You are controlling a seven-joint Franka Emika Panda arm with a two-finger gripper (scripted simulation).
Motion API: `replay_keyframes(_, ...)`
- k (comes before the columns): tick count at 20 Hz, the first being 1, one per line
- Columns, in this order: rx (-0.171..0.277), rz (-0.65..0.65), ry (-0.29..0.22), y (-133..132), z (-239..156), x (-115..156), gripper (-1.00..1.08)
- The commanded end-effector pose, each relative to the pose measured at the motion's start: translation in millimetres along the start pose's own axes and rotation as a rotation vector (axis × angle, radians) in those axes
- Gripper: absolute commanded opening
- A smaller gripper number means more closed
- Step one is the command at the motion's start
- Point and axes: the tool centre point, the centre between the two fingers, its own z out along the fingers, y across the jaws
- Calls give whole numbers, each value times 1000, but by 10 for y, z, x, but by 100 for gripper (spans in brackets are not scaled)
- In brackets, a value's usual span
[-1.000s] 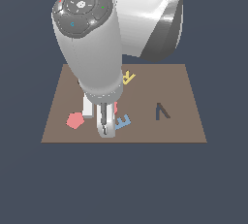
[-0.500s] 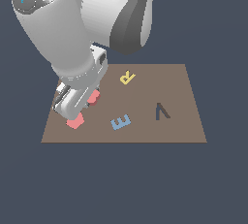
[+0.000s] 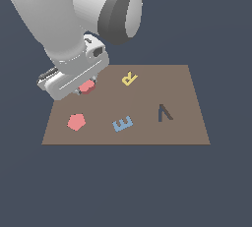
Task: Insert a designated object into the corresponding slot on a board.
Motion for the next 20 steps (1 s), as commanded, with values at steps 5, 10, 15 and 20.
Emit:
replay_keyframes(5, 0, 129, 0, 97, -5, 164, -100)
replay_keyframes(10, 0, 169, 0, 135, -5, 210, -100)
replay_keyframes(15, -1, 168, 0, 135, 13, 209, -100)
replay_keyframes(20, -1, 173, 1, 139, 95, 209, -100)
